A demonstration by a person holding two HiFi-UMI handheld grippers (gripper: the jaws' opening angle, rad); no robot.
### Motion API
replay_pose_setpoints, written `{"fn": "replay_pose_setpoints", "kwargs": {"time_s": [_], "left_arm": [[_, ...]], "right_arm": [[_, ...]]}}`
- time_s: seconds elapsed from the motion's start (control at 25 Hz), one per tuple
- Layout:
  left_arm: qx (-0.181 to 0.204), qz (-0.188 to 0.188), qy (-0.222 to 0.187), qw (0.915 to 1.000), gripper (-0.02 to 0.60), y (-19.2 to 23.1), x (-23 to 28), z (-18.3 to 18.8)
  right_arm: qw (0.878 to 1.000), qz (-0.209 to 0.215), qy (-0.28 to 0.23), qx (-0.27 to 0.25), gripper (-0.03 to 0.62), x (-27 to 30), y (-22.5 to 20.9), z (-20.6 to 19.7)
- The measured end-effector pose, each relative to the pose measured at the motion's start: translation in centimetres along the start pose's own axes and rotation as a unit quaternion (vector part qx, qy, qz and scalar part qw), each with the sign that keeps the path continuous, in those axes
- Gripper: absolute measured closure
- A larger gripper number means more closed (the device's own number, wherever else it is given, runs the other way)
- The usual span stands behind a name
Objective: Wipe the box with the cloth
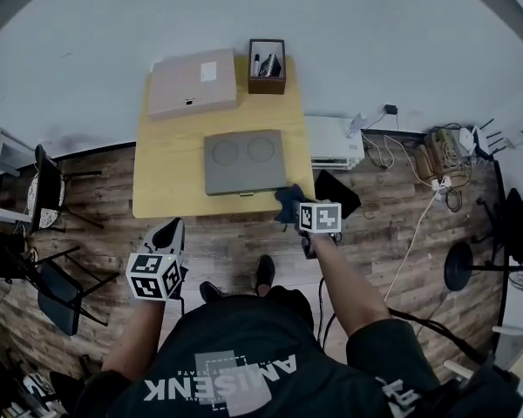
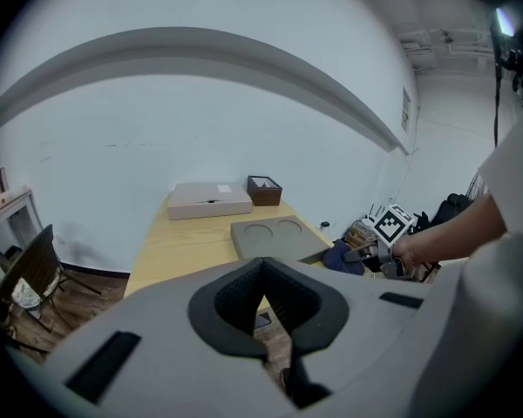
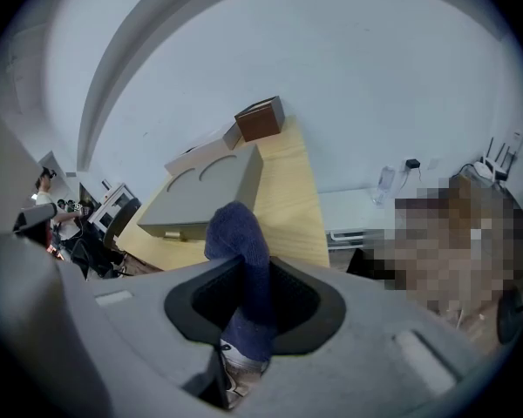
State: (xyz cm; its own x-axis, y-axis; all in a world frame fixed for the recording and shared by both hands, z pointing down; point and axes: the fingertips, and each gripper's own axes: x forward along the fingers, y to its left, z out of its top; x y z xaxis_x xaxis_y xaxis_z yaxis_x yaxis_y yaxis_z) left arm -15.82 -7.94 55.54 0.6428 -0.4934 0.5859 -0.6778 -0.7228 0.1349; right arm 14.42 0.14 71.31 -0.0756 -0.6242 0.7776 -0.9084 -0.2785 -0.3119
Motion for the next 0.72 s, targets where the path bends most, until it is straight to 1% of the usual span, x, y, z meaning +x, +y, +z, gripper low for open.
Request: {"fn": "replay_pose_setpoints", "kwargs": {"time_s": [0.12,0.28,0.44,0.56,0.72], "left_arm": [[-0.002,-0.003,-0.008,1.0000,0.580,0.2,0.9,0.9],[-0.007,-0.007,-0.019,0.9998,0.580,2.3,1.2,1.7],[-0.003,-0.033,-0.025,0.9991,0.580,5.9,2.0,2.4],[0.000,-0.049,-0.027,0.9984,0.580,9.6,1.8,2.8],[0.015,-0.081,-0.033,0.9960,0.580,14.6,1.0,3.8]], "right_arm": [[1.000,0.000,-0.014,0.003,0.510,-1.4,-0.5,0.7],[0.999,0.007,-0.039,0.009,0.510,-3.5,2.2,1.5],[0.996,0.030,-0.077,0.017,0.510,-4.3,8.2,3.4],[0.995,0.030,-0.096,0.027,0.510,-3.3,13.4,4.7],[0.992,0.028,-0.113,0.040,0.510,-1.1,21.1,6.2]]}}
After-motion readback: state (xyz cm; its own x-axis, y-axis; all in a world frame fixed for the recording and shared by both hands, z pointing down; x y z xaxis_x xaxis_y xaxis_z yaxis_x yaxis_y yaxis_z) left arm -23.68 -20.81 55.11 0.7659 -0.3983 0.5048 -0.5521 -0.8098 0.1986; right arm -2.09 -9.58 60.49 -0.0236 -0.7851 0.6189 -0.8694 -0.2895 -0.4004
